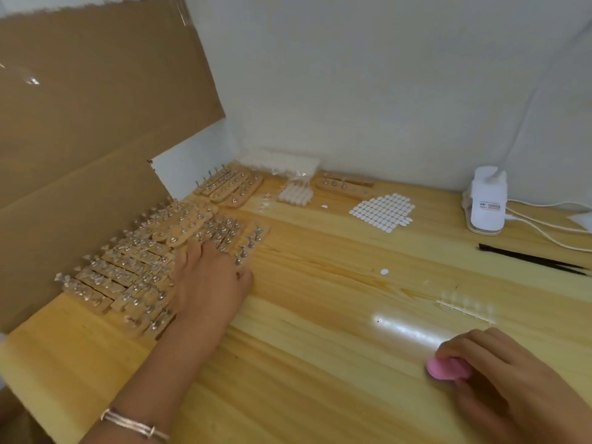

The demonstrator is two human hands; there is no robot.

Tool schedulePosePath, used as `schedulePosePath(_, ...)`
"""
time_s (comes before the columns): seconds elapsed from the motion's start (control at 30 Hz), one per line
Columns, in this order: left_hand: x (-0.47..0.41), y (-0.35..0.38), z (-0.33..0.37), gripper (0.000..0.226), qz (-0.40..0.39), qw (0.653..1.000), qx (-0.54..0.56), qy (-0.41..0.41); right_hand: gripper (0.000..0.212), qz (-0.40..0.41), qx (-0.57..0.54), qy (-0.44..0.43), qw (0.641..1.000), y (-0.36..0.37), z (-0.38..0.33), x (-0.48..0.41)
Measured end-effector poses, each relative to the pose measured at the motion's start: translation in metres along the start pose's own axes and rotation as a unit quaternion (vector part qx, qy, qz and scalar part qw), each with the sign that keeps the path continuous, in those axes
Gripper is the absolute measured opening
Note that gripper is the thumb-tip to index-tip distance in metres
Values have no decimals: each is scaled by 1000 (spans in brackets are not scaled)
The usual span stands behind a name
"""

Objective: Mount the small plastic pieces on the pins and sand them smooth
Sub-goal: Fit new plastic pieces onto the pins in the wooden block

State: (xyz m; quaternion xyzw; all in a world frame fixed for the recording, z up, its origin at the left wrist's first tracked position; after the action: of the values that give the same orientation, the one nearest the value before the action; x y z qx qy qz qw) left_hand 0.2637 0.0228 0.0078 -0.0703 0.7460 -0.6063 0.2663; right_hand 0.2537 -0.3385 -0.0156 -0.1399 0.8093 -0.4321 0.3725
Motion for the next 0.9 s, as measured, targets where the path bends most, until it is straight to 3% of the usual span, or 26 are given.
schedulePosePath(0.13, -15, -1, 2, 34, -47, 997, 46, -33, 19, -4, 54, 9, 998, -19, -3, 4)
schedulePosePath(0.23, -4, -12, 13, 29, -30, 989, 146, 1, 23, -12, 103, 40, 994, -41, 7, 22)
schedulePosePath(0.3, 13, -21, 31, 24, -19, 967, 245, 63, 25, -18, 131, 89, 987, -56, 25, 41)
schedulePosePath(0.37, 40, -37, 65, 23, -27, 934, 309, 177, 27, -23, 163, 142, 976, -71, 45, 60)
schedulePosePath(0.47, 85, -49, 123, 27, -68, 867, 359, 338, 31, -51, 207, 198, 957, -93, 70, 75)
schedulePosePath(0.53, 101, -50, 154, 22, -91, 837, 368, 394, 34, -44, 221, 204, 953, -106, 78, 70)
schedulePosePath(0.67, 104, -56, 204, 18, -96, 813, 402, 410, 13, 12, 140, 220, 965, -114, 78, 30)
schedulePosePath(0.77, 103, -57, 227, 19, -99, 812, 415, 398, 18, -44, 59, 240, 968, -82, 84, -6)
schedulePosePath(0.9, 104, -54, 235, 27, -99, 816, 402, 403, 23, -107, 48, 242, 963, -40, 89, -26)
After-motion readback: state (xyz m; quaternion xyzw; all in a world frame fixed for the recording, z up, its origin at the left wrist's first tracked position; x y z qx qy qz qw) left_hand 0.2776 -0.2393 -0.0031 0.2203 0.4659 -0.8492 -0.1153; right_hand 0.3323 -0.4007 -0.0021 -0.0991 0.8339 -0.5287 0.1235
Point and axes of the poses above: each hand's wrist, its own x-axis away from the middle knuckle, its own y-axis out of the palm, z = x × y, the point moved 8 cm from there along -x, towards the middle knuckle, and after that the axes turned 5 degrees about z, right-handed, at the moved point
